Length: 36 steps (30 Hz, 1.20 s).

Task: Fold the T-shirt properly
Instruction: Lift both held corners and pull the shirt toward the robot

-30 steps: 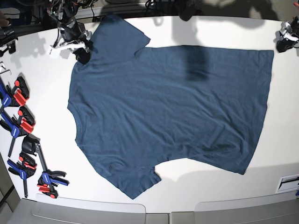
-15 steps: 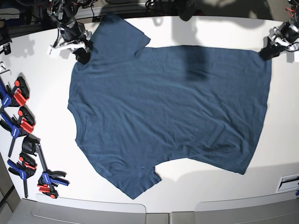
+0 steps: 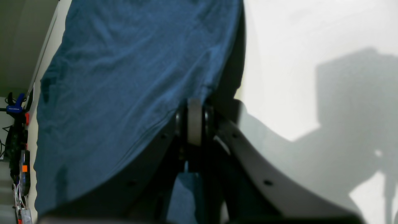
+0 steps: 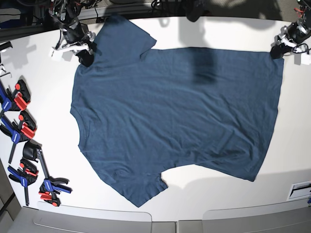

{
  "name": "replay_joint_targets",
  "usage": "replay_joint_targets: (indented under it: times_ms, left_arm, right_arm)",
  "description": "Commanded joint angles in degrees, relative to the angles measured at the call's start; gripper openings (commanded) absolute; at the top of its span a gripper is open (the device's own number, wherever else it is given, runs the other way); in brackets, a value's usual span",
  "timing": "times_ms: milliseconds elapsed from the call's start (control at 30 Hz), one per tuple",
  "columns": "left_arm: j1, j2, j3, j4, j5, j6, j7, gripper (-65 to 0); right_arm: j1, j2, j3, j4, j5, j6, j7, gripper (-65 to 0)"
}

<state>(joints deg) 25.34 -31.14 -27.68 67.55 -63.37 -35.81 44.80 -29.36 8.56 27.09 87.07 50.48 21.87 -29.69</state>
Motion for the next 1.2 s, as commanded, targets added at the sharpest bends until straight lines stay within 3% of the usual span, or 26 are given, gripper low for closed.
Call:
replay_joint_targets:
  times_ms: [0,133,300,667,900,1000,1167]
  left_arm:
    - [-0.2,-1.0,-0.1,0.3,0.5,0.3,-0.3,-65.0]
    - [-0.5,-1.0,-0.3,0.3,3.5,0.3,-1.7,-65.0]
    - [1.7,-1.0,-4.0,0.7,-0.3,-2.9,1.1,-65.0]
    - [14.6,0.0,-14.8,9.7,-12.3,-4.2,7.0,-65.0]
    - [21.8,3.5,-19.2,19.5,-15.2,-4.2,8.3,-65.0]
    - [22.0,4.5,-20.0,23.4,-15.1,-4.2,8.0,-65.0]
    - [17.3,4.6,-19.7,25.4,-12.9,-4.2,7.5,-65.0]
  right_arm:
    - [0.0,0.5,0.3,0.8,0.4,0.7,0.4,-65.0]
    - [-0.3,0.5,1.3,1.0,0.5,2.9,-2.2,-65.0]
    - [-1.9,0.9,6.5,1.1,1.5,5.0,-4.9,-65.0]
    - [-11.9,1.7,14.8,1.3,13.1,10.3,-9.1,-65.0]
    - [-18.5,1.6,19.8,4.0,22.8,14.4,-13.9,-65.0]
    - [-19.0,1.6,21.8,6.5,25.2,15.4,-13.9,-65.0]
    - [-13.9,1.8,21.0,9.5,23.1,17.2,-13.5,-65.0]
